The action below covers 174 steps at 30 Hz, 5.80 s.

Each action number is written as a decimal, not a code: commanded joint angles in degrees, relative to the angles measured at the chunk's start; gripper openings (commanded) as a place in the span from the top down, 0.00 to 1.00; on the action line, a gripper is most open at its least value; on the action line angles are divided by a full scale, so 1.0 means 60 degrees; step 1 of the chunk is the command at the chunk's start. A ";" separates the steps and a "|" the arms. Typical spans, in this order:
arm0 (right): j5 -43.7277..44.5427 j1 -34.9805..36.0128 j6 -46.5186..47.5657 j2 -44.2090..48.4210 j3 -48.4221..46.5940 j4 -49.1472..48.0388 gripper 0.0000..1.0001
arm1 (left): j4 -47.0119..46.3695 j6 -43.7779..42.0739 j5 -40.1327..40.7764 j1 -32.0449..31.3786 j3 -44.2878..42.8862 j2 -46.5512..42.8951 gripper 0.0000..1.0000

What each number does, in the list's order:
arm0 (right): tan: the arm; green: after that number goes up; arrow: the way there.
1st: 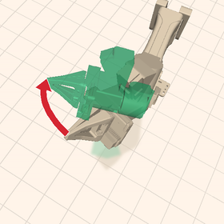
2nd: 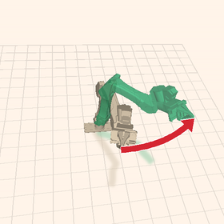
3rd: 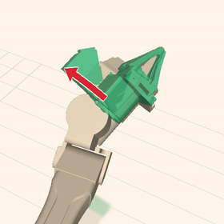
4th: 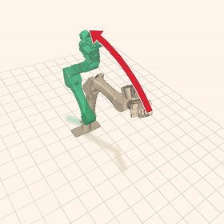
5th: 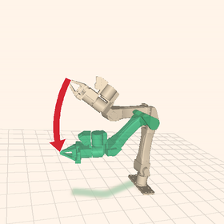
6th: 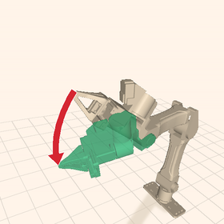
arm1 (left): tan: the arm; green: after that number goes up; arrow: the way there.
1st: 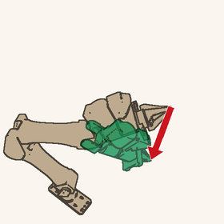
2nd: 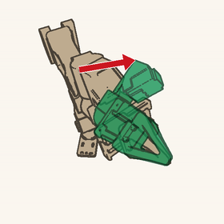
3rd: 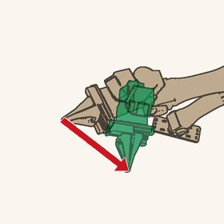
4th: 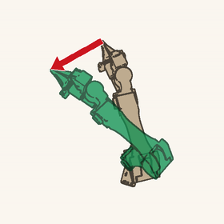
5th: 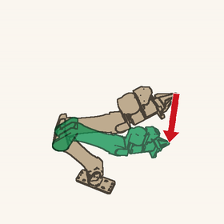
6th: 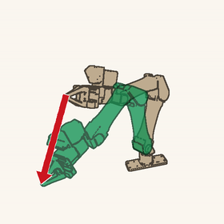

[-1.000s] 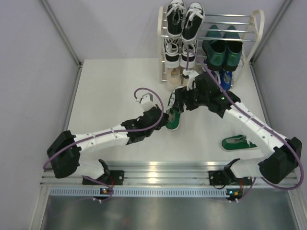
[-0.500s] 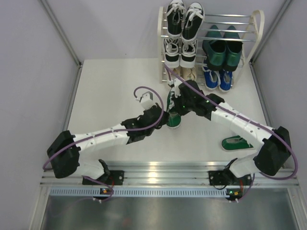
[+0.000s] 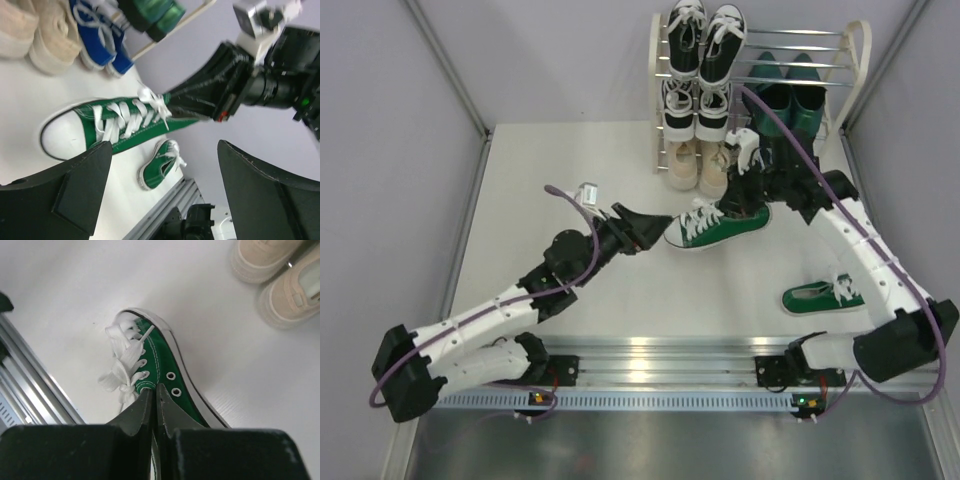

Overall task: Place and organize the shoes onto the shoe shelf
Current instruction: Pick up the shoe at the center of the board, then place the shoe at the shoe shelf, then pick up the shoe.

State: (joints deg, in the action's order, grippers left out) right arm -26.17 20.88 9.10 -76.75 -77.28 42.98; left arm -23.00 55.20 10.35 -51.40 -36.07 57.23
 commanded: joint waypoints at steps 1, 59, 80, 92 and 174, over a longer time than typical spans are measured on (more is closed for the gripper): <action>-0.1878 -0.0287 0.0768 0.1613 -0.0421 -0.0323 1.00 | -0.0563 -0.0877 -0.1666 0.0771 0.0080 -0.1141 0.09; 0.5578 -0.2221 -0.4974 -0.3850 -0.6853 -0.6109 0.93 | 0.1564 -0.0909 -0.1095 0.2282 0.0827 -0.3181 0.06; -0.1228 -0.4575 0.0500 0.0118 -0.3879 -0.1792 0.01 | 0.2924 -0.1246 -0.0817 0.2340 0.0359 -0.2963 0.02; 0.3330 -0.8812 0.3553 0.2244 0.2212 0.3721 0.03 | 0.3234 -0.1260 -0.2382 0.2458 0.0270 -0.1455 0.02; -0.2451 -0.0624 0.7537 0.1952 0.0576 0.2767 0.46 | -0.7111 0.2845 -0.8218 0.1739 -0.2105 0.7384 1.00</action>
State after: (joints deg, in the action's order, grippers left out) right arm -42.65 16.62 57.98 -66.35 -69.14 62.50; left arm -62.02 74.74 -41.93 -41.58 -49.58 106.65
